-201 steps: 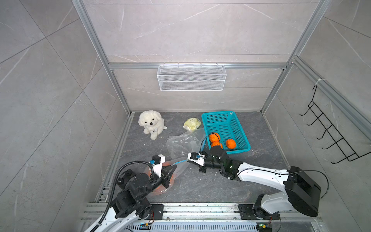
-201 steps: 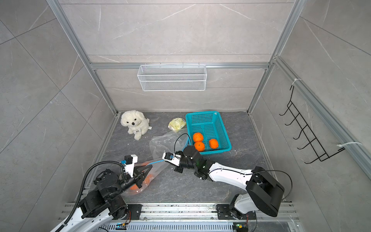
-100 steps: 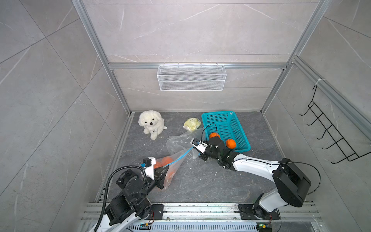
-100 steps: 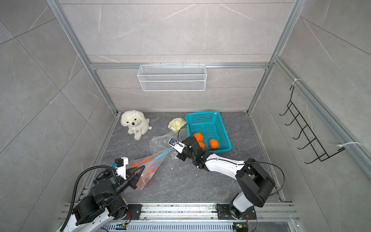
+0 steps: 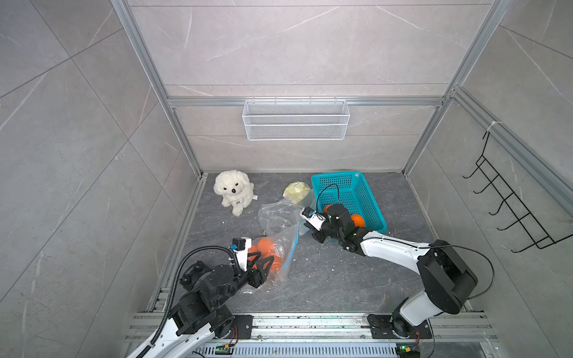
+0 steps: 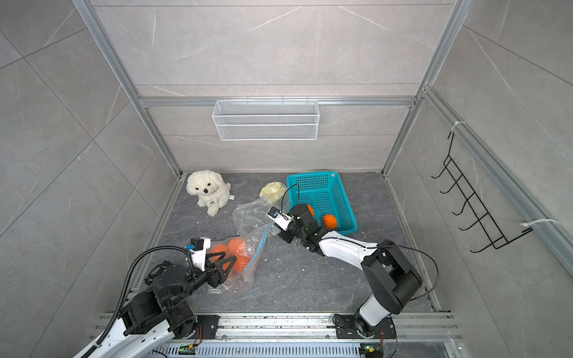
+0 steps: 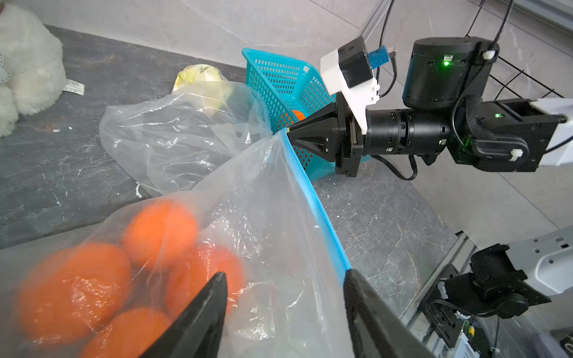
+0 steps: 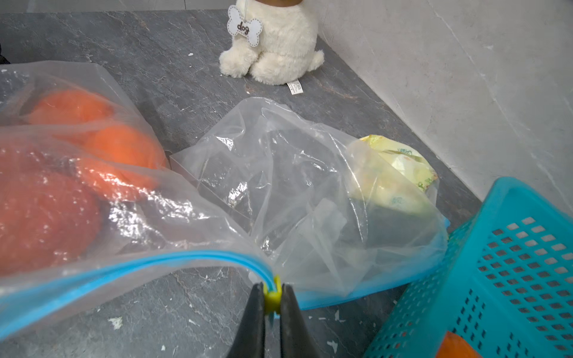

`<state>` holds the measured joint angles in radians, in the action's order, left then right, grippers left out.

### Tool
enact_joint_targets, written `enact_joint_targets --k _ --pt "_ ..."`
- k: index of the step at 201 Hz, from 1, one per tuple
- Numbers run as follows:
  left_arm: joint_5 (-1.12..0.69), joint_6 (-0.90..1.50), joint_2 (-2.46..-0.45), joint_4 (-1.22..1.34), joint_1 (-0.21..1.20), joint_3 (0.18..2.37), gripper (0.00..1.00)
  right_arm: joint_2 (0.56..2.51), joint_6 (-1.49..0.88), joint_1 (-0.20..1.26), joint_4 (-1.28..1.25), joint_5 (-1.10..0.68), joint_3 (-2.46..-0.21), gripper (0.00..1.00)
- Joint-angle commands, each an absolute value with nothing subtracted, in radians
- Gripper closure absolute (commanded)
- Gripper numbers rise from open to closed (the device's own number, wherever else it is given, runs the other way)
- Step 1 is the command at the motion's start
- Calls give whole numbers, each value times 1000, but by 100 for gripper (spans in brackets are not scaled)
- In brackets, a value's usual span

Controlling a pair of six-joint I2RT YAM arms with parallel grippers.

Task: Open the zip-top bag and take out the orange
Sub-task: Unzip the zipper on the zipper food storage bag, then open the zipper of the food storage bag at the center of the board.

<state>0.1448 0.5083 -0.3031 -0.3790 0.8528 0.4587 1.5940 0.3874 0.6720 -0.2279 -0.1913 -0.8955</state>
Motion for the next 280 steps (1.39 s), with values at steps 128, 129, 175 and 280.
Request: enact_joint_targets --k 128,129,175,280 --pt "101 422 -1050 -75 851 712 63 1499 346 709 -267 -247 -817 100" --pt "100 423 -1050 -74 851 712 63 1500 346 709 -266 -247 -817 100" --pt "144 435 -1067 -99 850 710 60 1482 347 716 -253 -243 -818 100" --pt "61 496 -972 3 798 585 100 1442 316 728 -287 -227 -781 100"
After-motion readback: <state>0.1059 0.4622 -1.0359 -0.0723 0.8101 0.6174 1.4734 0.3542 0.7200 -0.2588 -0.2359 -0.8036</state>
